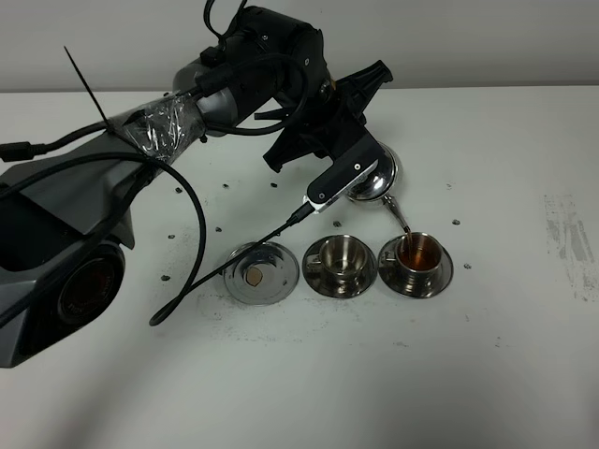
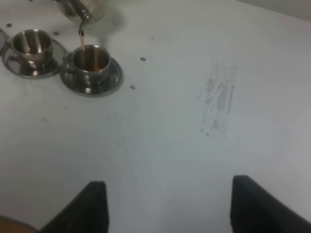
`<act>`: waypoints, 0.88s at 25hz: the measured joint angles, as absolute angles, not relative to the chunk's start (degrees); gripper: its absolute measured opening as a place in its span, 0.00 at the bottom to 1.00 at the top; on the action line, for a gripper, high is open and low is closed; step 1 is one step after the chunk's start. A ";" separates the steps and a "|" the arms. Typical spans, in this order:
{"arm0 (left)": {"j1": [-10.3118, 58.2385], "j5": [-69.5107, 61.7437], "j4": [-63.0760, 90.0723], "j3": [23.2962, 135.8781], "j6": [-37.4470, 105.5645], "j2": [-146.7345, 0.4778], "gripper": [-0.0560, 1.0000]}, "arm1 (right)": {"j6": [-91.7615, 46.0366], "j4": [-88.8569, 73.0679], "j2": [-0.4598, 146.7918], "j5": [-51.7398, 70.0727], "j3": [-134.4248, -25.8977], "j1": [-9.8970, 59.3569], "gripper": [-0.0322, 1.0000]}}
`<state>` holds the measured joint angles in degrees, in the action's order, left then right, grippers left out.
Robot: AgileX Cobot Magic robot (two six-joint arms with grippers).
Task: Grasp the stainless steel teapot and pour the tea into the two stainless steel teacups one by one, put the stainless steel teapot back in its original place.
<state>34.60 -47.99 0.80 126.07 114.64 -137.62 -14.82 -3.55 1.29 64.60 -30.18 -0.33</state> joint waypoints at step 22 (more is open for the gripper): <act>34.87 -47.56 0.00 126.07 114.64 -136.98 0.25 | -16.16 -3.55 1.29 64.73 -30.18 -0.33 0.57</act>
<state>34.87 -47.56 0.00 126.07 114.64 -136.98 -16.16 -3.55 1.29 64.73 -30.18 -0.33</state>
